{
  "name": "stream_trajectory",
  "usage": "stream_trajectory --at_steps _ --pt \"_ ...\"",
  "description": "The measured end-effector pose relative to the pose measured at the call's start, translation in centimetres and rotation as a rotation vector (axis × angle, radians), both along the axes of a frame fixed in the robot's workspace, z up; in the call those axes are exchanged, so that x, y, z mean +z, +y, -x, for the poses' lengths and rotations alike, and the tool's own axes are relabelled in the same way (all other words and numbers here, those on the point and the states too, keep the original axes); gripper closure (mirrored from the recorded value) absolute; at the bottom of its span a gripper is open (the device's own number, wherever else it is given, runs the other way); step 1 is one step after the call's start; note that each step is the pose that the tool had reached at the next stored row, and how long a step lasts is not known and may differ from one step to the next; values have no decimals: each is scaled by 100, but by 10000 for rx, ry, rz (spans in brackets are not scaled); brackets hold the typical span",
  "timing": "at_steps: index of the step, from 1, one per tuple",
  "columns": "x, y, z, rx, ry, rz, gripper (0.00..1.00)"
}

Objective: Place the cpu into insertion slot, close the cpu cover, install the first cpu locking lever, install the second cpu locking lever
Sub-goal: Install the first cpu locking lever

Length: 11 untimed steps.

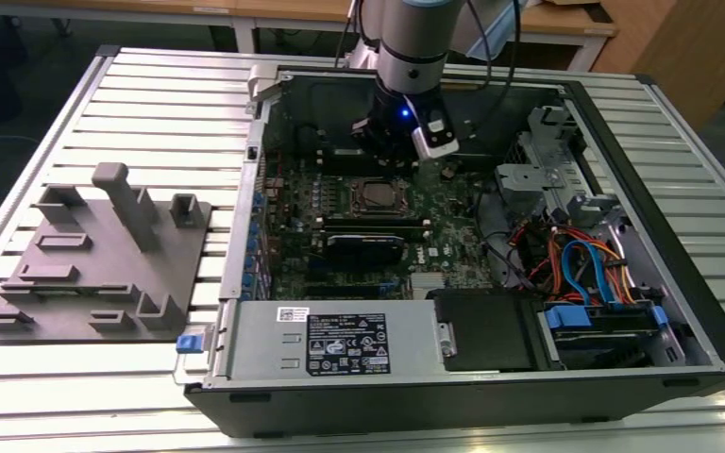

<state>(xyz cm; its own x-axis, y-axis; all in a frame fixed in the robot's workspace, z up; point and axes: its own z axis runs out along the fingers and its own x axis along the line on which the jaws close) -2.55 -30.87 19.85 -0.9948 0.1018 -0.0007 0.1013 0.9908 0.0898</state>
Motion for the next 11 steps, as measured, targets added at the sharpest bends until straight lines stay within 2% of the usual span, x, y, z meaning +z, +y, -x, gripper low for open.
stream_trajectory --at_steps 11 --pt "9 0 0 0 -3 10 90"
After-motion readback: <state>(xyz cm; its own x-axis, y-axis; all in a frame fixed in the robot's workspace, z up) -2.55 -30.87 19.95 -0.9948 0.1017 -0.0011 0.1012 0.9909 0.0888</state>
